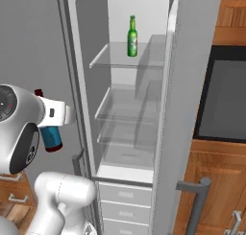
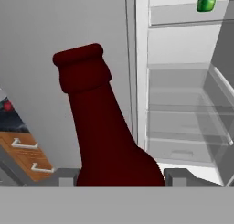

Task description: Place the beers on the top shelf of the fridge to keep them out of children's reach, and place the tomato on lower shelves for easy access.

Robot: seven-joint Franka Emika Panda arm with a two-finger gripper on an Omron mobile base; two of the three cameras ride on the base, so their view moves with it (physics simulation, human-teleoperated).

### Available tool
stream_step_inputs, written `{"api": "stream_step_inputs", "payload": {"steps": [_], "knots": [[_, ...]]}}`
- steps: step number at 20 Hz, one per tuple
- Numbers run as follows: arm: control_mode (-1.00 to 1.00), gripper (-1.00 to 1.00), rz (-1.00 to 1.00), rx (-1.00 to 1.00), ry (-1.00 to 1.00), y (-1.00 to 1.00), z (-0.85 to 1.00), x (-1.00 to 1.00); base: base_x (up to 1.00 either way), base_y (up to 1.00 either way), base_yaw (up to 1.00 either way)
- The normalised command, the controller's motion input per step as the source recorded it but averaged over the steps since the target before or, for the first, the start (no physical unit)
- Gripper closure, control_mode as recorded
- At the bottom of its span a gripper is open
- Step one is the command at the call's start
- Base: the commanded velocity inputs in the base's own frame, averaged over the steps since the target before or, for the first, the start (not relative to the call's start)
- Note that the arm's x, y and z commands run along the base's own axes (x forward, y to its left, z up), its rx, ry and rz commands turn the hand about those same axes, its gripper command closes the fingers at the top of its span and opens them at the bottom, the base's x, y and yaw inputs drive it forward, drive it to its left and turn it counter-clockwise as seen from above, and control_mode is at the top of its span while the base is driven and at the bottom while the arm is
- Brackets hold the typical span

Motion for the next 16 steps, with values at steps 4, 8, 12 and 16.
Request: {"api": "stream_step_inputs", "payload": {"steps": [4,8,12,16], "knots": [[1.0,1.0,0.0,0.0,0.0,0.0,0.0,0.0,0.12,-0.43,0.0],[1.0,1.0,0.0,0.0,0.0,0.0,0.0,0.0,0.08,-0.12,0.0],[1.0,1.0,0.0,0.0,0.0,0.0,0.0,0.0,0.11,-0.05,0.0],[1.0,1.0,0.0,0.0,0.0,0.0,0.0,0.0,0.16,-0.2,0.0]]}}
